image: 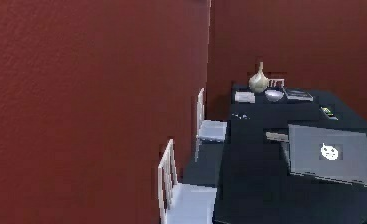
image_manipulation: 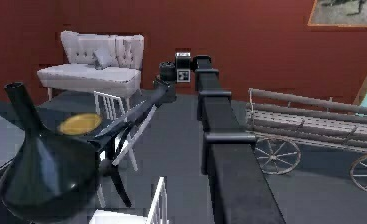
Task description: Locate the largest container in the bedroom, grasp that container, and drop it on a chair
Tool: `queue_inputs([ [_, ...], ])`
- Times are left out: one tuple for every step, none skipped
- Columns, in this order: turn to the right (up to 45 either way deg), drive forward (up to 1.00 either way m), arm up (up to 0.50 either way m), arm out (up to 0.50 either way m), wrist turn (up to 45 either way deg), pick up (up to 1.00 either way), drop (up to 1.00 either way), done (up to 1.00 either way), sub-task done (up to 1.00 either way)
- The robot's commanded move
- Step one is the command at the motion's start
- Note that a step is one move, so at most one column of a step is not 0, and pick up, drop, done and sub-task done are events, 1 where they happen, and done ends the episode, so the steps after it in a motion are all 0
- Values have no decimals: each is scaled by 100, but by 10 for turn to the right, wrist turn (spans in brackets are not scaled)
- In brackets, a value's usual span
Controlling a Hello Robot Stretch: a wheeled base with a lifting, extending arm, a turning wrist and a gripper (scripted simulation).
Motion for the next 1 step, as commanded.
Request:
queue_inputs([
  [0, 0, 0, 0, 390, 0, 0, 0, 0],
])
